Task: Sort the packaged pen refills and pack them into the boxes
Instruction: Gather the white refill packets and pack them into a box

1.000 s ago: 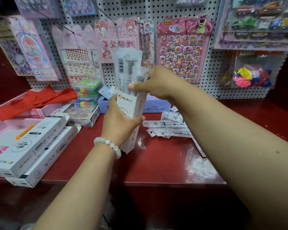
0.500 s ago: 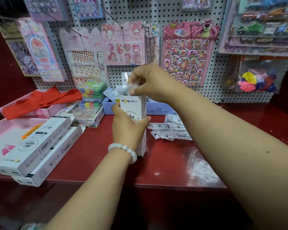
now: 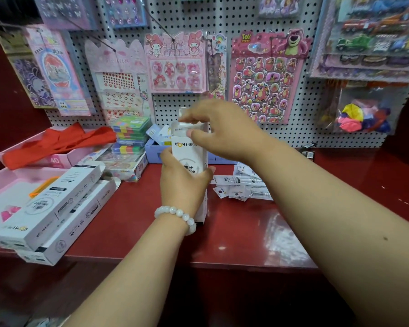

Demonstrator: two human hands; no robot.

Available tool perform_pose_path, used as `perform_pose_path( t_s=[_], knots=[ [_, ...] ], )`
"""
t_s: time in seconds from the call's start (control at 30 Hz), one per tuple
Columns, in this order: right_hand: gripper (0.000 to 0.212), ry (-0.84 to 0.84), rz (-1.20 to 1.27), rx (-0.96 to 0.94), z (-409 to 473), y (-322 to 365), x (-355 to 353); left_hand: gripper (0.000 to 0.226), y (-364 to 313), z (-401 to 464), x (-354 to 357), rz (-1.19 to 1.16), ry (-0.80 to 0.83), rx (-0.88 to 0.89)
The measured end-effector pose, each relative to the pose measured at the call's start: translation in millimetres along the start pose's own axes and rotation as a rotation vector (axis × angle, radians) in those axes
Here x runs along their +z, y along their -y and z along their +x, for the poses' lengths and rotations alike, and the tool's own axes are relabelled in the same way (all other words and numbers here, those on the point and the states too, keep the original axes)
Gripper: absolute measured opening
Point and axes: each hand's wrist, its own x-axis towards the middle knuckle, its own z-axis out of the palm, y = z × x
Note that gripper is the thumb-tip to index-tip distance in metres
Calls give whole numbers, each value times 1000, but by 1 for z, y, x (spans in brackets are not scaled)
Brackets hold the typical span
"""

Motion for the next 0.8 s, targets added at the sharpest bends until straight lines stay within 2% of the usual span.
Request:
perform_pose_path(
  t_s=[0.1,0.23,0.3,0.37,0.4,0.47,0.57,0.7,0.8],
  knots=[
    [30,30,-88,-12,-4,0,9,76,1,1,0,-9,-4,25],
    [29,115,-73,12,1,5,-2,82,4,2,-1,-12,-7,49],
    [37,29,-43,16,-1,2,-6,91,4,3,-3,-62,-30,93],
    [43,-179,57,107,-7,-5,-3,95,4,4,-6,-114,-36,151],
    [43,-248,121,175,-10,-8,1,93,3,3,-8,-133,-22,168],
    [41,-242,216,285,-16,-12,12,81,1,2,-12,-151,23,173],
    [32,-186,250,263,-19,-17,25,62,4,6,-15,-167,74,218],
    [21,-210,346,240,-21,-22,29,42,6,15,-22,-173,69,309],
    [12,-243,506,297,-22,-22,27,28,4,18,-24,-124,81,390]
  ],
)
